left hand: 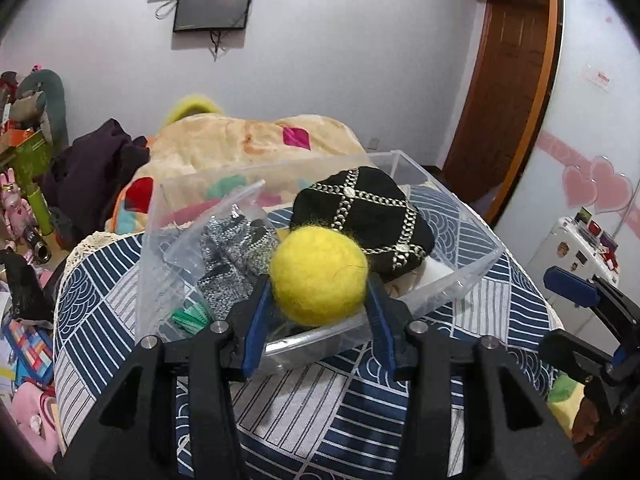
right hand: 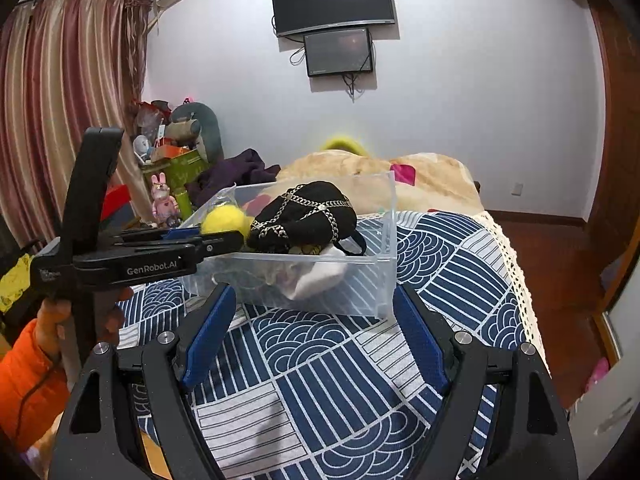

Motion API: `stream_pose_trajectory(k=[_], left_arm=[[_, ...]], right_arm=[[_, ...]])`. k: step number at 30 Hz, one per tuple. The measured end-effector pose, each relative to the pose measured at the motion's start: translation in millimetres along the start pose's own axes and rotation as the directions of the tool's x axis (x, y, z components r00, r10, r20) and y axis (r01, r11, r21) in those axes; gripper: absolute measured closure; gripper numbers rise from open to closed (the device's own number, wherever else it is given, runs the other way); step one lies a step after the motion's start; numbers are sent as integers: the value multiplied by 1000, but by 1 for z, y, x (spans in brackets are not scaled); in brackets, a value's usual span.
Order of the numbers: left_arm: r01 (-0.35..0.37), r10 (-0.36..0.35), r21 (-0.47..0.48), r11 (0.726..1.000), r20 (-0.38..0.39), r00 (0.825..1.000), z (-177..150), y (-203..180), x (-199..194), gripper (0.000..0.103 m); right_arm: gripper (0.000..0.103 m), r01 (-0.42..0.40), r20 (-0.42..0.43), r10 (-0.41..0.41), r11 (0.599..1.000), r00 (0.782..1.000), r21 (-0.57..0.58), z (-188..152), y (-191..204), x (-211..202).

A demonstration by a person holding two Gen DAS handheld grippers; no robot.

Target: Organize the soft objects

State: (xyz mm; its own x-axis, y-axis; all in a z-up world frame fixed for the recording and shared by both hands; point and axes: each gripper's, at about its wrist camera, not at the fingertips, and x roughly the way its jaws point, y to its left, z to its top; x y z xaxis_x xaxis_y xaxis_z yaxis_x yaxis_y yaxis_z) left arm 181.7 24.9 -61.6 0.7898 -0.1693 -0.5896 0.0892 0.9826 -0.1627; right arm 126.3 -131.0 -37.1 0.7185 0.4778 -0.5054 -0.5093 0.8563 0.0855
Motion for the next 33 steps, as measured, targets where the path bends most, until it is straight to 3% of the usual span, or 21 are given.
stream_pose_trajectory(k=[2, 6, 10, 17, 21, 26, 29, 33], left_arm=[[0, 0, -9, 1000, 3, 1000, -2, 2, -4, 40], [-8, 8, -11, 1000, 27, 1000, -4, 5, -17, 40], [-30, 28, 10, 1000, 100, 995, -5, 0, -50, 40], [-73, 49, 77, 994, 276, 960, -8, -24, -125, 40], [-68, 38, 84, 994, 322, 946, -8, -32, -152, 39], [-76, 41, 78, 994, 370, 928, -15, -40, -174, 25], [-79, 48, 65, 995, 388, 921, -21, -42, -183, 16], [-86, 54, 59, 995, 410, 911, -26, -45, -193, 8]], right_arm=[[24, 1, 1, -1, 1000, 1000, -3, 0, 1, 0], [24, -1, 9, 1, 1000, 1000, -5, 2, 3, -3], [24, -1, 34, 1, 1000, 999, -14, 7, 8, -11], [24, 4, 132, 1, 999, 991, -37, 29, 23, -42], [24, 8, 186, 3, 998, 983, -56, 38, 33, -60], [14, 24, 249, -3, 997, 969, -79, 44, 46, -81], [2, 40, 276, -16, 996, 961, -81, 45, 51, -85], [0, 55, 305, -29, 996, 952, -77, 44, 56, -90]])
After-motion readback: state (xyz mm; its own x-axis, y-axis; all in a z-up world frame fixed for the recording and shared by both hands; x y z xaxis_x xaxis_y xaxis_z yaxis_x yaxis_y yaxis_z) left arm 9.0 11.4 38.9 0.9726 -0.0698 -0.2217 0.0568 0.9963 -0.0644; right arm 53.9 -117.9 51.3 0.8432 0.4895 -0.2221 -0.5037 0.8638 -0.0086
